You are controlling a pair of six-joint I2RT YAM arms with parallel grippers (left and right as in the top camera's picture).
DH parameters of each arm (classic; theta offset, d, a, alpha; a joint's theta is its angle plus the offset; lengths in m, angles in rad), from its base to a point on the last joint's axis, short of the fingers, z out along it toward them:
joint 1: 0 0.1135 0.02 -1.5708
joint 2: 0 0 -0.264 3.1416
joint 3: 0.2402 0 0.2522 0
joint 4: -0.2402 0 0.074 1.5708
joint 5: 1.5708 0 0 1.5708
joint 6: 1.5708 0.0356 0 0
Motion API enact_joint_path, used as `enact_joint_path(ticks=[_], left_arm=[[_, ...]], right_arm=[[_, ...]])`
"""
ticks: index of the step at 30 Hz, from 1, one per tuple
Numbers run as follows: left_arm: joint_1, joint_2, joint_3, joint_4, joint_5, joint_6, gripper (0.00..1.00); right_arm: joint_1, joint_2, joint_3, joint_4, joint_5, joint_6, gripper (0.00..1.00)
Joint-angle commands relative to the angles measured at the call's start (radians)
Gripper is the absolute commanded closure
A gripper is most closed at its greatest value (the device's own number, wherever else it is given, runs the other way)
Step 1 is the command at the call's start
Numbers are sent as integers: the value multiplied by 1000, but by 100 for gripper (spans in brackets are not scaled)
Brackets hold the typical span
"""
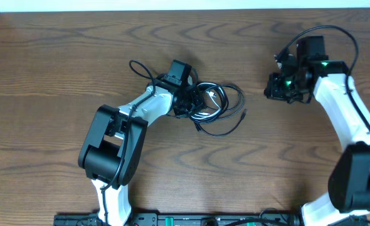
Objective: Untangle cables
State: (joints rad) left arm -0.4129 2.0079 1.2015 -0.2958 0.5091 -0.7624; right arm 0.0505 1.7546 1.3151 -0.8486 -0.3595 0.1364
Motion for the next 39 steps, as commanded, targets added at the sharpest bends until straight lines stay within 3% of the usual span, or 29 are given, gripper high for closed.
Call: enact_joint_path(ticks=[1, 3, 7, 11, 17, 19, 22, 24, 26, 28, 30, 33, 39], left_arm=[[6, 33, -19, -17, -47, 6, 76], [6, 33, -19, -17, -46, 22, 76], [6, 33, -19, -23, -19, 64, 77], [7, 33, -19, -30, -5, 89, 79], [6, 33, -19, -60, -5, 89, 79], [6, 33, -19, -60, -5, 89, 79], [6, 33, -19, -60, -5, 89, 79], [6, 33, -19, -60, -5, 89, 79], [6, 33, -19, -60, -5, 89, 79], [6, 33, -19, -60, -5, 89, 79], [7, 33, -19, -59, -6, 89, 79], [7, 33, -19, -59, -6, 89, 79], [7, 33, -19, -59, -6, 89, 79]], right_arm=[[34, 63, -3, 48, -3, -29, 72], [63, 99, -3, 144, -67, -130, 52], [120, 126, -3, 286, -68, -237, 32], [170, 163, -3, 393, 23, -274, 27], [230, 285, -2, 472, 62, -354, 29], [246, 312, -2, 483, 137, -355, 32], [251, 323, -2, 521, 247, -301, 57], [251, 324, -2, 541, 280, -279, 64], [251, 325, -2, 558, 312, -252, 87], [251, 325, -3, 556, 328, -235, 94], [251, 323, -2, 544, 327, -209, 99], [245, 290, 12, 484, 291, -128, 99], [166, 148, 32, 355, 33, -92, 99]])
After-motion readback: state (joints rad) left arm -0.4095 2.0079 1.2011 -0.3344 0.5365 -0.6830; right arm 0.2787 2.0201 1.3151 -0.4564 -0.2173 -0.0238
